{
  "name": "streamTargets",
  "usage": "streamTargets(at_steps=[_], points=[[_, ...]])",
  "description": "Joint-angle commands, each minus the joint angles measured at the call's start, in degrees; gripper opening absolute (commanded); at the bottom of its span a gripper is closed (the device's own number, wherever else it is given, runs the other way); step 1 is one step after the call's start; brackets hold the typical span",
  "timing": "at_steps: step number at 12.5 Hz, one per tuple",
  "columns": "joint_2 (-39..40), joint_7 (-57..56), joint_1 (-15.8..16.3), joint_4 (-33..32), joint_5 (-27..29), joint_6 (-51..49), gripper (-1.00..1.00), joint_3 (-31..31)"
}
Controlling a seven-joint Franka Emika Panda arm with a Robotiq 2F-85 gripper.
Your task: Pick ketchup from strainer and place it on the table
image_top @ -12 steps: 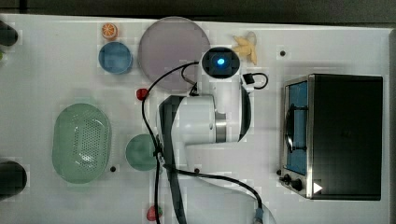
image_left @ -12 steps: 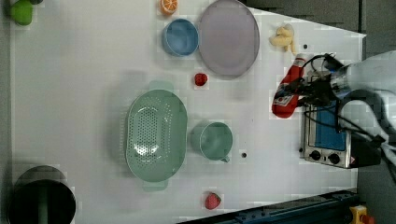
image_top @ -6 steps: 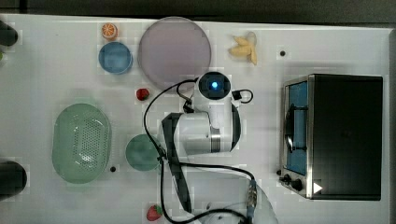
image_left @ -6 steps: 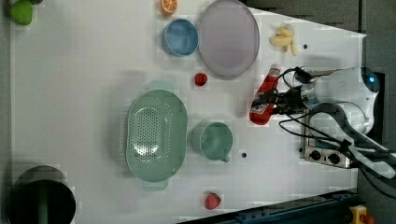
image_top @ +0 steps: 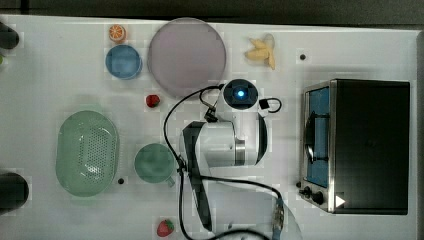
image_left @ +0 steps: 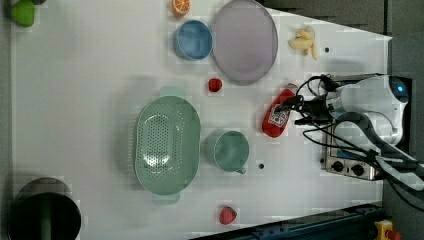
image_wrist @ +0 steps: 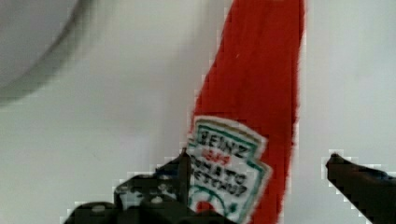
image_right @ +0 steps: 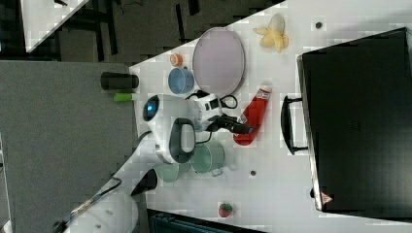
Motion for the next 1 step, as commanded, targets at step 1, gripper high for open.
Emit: streamTargets(at_steps=[1], points=[[-10.22,-0.99,-0.09,7.12,1.39,-6.28,1.00,1.92]])
